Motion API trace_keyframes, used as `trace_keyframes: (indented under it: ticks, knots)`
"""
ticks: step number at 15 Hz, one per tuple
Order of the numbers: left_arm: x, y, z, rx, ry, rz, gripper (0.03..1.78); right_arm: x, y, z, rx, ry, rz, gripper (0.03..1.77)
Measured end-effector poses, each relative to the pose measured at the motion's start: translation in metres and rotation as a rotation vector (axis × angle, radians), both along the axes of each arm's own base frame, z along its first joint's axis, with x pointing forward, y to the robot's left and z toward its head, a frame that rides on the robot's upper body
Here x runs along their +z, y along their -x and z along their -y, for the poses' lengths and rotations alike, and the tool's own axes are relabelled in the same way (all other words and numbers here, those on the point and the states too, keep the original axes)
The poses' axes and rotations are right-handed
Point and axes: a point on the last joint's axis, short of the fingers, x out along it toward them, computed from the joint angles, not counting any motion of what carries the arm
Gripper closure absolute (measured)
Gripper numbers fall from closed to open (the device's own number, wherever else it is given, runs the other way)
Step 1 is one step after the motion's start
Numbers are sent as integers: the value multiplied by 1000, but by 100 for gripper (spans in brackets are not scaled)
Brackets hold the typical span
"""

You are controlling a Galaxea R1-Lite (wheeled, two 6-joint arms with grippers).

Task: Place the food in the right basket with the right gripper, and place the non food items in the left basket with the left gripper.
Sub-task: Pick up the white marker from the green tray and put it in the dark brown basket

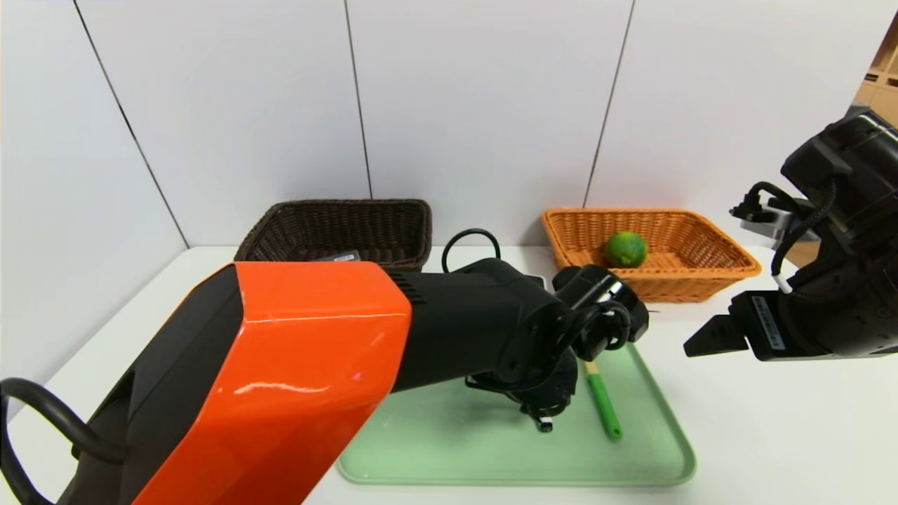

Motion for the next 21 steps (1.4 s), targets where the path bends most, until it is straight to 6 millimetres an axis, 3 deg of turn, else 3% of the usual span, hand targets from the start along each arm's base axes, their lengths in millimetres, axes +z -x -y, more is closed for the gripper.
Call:
trace_keyframes:
  ticks: [5, 21]
  knots:
    - [7, 2, -3, 18, 19, -2, 12, 1, 1, -1, 6, 0, 2, 10]
    - [1, 1, 3, -13, 71, -38, 12, 0, 4, -5, 13, -8, -1, 10]
